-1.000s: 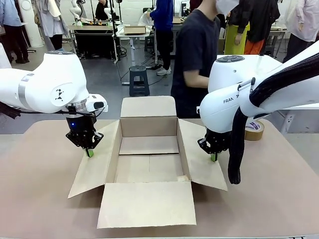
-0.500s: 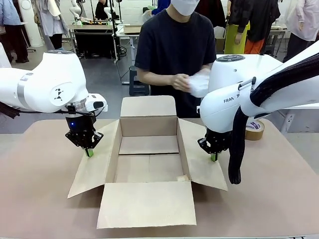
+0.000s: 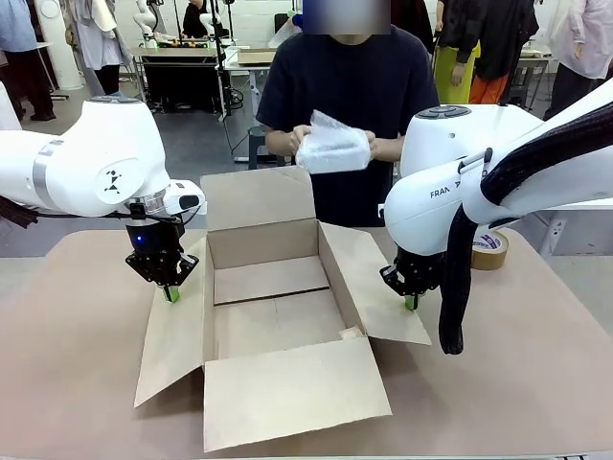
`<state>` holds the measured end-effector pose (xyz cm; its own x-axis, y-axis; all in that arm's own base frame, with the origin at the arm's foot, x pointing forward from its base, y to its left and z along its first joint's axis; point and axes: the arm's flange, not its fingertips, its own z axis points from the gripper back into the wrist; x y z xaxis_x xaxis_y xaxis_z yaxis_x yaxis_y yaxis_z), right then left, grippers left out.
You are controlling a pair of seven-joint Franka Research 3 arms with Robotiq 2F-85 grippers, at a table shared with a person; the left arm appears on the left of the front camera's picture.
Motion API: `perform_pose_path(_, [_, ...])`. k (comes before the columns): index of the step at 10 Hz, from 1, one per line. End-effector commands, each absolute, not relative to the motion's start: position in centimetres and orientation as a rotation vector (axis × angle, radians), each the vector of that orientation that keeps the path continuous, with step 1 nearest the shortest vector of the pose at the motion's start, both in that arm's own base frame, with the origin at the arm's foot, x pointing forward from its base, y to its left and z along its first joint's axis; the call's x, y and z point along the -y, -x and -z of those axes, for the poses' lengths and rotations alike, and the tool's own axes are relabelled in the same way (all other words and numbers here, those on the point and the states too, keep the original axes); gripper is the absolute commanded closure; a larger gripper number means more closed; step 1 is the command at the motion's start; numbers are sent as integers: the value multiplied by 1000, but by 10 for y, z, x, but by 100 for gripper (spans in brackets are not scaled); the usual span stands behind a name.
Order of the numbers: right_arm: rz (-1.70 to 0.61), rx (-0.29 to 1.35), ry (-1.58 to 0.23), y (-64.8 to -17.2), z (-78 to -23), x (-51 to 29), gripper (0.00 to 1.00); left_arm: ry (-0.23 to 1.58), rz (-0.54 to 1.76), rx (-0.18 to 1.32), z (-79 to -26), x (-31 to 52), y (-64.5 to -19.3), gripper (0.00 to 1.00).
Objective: Wrap the clocks to prevent damage.
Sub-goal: Once the human has placed the objects inside and stepped back, release both hands from the side flaps of the Package Box.
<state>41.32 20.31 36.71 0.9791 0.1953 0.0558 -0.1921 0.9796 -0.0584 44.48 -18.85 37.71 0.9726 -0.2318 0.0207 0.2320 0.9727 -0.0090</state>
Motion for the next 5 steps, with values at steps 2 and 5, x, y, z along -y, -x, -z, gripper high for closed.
perform_pose_path(2, [-175, 50, 42, -411, -366, -203, 99, 9, 234, 22, -379, 188, -444, 100])
perform_pose_path(5, [-175, 50, 42, -411, -366, -203, 99, 9, 234, 22, -379, 188, -444, 100])
